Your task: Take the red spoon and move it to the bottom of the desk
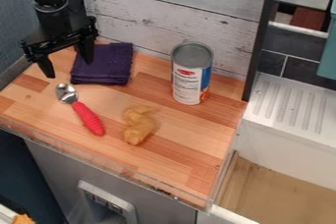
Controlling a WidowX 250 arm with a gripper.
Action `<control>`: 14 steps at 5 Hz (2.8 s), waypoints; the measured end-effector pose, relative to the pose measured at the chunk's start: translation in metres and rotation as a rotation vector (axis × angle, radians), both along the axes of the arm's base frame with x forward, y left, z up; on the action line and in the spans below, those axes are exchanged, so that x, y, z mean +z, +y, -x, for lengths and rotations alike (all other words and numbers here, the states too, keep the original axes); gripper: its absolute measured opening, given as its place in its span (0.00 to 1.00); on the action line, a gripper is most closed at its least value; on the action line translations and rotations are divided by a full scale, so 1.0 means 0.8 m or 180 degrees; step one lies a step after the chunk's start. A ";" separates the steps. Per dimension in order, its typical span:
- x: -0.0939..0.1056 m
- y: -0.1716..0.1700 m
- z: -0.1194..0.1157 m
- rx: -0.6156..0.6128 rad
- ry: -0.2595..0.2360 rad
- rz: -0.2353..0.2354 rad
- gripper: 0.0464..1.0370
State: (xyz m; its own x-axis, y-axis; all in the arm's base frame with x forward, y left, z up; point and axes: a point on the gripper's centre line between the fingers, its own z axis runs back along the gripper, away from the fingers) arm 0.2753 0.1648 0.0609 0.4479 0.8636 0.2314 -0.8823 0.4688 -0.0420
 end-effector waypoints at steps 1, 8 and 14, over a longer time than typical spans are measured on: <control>-0.013 -0.002 0.003 0.0019 0.0091 0.0053 0.96; -0.120 -0.016 -0.010 0.0183 0.0447 0.0507 0.65; -0.062 -0.132 0.006 0.0600 -0.0016 0.0762 0.31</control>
State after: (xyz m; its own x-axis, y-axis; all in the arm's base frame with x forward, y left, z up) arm 0.2703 0.0588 0.0116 0.2739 0.9617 0.0131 -0.9523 0.2730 -0.1362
